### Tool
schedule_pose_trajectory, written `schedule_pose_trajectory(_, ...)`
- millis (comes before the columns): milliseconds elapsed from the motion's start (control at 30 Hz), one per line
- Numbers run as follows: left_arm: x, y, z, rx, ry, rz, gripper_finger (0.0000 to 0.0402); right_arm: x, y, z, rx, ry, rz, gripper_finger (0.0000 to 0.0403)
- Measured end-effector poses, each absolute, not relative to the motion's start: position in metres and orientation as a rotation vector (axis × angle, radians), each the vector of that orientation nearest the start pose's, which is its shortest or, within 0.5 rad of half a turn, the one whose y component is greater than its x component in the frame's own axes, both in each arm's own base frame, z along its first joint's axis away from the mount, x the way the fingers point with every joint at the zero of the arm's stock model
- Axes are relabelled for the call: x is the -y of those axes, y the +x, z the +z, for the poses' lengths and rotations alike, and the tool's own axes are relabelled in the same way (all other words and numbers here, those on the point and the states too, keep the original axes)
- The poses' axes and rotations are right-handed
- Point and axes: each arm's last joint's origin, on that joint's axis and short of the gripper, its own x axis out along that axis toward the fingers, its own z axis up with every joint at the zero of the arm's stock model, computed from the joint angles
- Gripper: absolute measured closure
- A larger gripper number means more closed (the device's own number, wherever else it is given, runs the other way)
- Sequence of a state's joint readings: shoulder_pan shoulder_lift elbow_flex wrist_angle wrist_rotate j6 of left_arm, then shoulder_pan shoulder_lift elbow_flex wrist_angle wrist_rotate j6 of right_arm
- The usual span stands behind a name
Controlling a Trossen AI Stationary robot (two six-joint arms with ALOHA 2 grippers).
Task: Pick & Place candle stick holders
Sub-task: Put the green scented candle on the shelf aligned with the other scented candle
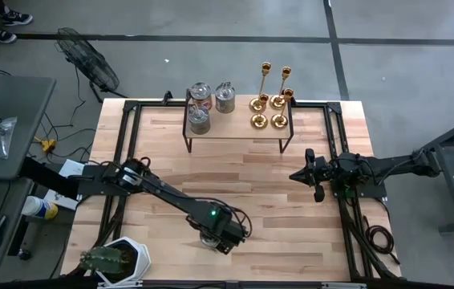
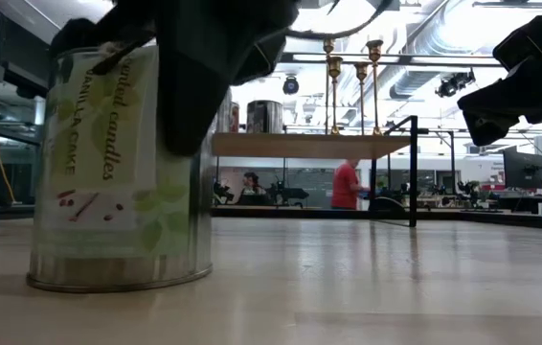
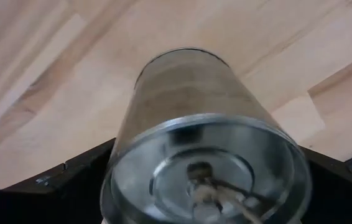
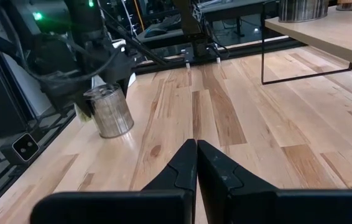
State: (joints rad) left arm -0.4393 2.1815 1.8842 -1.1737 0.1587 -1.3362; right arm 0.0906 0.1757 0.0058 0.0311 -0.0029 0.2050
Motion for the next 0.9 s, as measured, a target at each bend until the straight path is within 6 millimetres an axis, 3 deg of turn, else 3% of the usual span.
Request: schedule_pose_trajectory(900, 0.1898, 0.3912, 0.1995, -1.558, -0.850, 0.561, 0.0010, -0.0098, 0.1070, 0.1540, -0.147, 0.198, 0.079, 0.0399)
